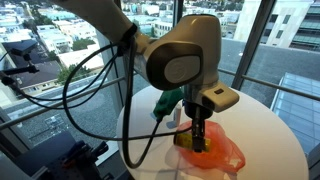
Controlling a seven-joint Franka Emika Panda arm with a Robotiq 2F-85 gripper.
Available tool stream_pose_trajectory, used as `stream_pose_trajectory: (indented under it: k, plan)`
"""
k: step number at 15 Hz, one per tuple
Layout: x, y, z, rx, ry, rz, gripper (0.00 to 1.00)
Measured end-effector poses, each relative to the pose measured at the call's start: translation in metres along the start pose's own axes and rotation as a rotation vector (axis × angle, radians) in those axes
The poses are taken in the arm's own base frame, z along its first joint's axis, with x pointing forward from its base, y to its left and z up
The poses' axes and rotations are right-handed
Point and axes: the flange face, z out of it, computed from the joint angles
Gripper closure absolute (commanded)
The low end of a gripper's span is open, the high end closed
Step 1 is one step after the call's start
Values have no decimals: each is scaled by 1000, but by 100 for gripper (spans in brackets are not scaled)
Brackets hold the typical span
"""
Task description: Remove the brown bottle from the plastic and put it on the table
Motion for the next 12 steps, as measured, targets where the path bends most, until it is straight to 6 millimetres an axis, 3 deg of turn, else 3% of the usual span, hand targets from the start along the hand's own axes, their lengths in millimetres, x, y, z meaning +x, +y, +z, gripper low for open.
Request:
stream_pose_trajectory:
  k: [12]
  plan:
    - [-91,-78,-19,7,-37,-301,69]
